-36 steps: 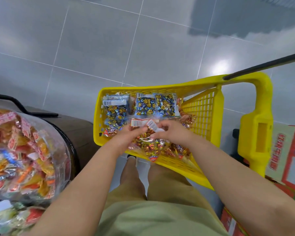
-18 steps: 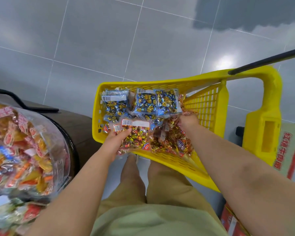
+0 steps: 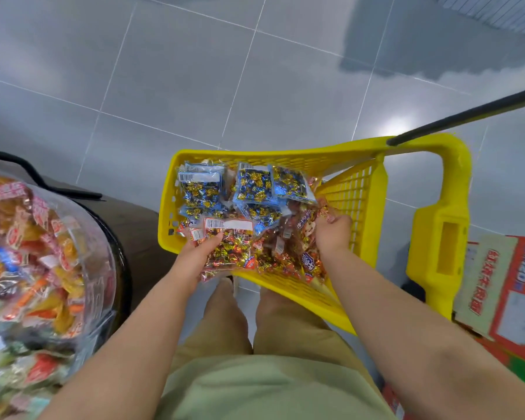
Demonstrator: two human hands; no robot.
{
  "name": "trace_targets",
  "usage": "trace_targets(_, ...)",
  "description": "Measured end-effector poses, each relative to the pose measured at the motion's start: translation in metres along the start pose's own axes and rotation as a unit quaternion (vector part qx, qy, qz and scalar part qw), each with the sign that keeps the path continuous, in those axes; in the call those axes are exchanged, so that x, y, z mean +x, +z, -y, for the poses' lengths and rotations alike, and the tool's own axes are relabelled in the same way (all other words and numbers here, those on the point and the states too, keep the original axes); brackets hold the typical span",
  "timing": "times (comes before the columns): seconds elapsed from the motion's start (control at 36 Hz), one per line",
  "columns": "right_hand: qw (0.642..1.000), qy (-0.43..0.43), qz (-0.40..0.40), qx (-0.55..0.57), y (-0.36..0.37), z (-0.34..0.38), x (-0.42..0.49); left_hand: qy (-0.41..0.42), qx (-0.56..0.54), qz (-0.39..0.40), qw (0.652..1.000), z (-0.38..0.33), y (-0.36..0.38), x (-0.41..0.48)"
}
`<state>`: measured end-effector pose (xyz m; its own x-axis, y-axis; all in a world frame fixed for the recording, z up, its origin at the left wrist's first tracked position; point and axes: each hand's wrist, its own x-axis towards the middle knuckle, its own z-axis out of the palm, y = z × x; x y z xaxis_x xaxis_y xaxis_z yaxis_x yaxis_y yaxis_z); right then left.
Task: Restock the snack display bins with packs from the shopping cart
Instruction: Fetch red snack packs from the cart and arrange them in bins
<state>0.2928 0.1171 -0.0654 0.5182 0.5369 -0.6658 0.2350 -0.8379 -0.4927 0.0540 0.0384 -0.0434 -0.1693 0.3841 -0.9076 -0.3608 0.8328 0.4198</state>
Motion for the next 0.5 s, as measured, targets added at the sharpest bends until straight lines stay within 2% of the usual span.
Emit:
trace_targets(0.14,0.997,-0.044,0.003,0.069,-0.039,-0.002,-0.035,0.021,-0.011,-0.006,1.0,-0.012,0.014,-0.01)
trace_targets(0.19,0.99,-0.075,0.03,0.112,-0.051,0.002,-0.049,0.03,-0.016,-0.012,0.999,-0.018,0.017,-0.015)
trace_targets(0.25,0.974,-0.084,0.09,0.189,-0.058,0.012,-0.063,0.035,-0.016,-0.007,0.999,-0.025,0.02,-0.023)
trace_targets(0.33,0.92,-0.034,0.218,0.323,-0.051,0.033,-0.078,0.062,-0.03,0.008,0.998,-0.035,0.021,-0.036)
trace_targets(0.42,0.884,-0.02,0.306,0.353,-0.035,0.053,-0.097,0.083,-0.083,0.014,0.993,-0.048,0.017,-0.055)
trace_targets(0.5,0.864,-0.028,0.354,0.357,-0.018,0.067,-0.119,0.108,-0.131,0.016,0.985,-0.058,0.003,-0.075)
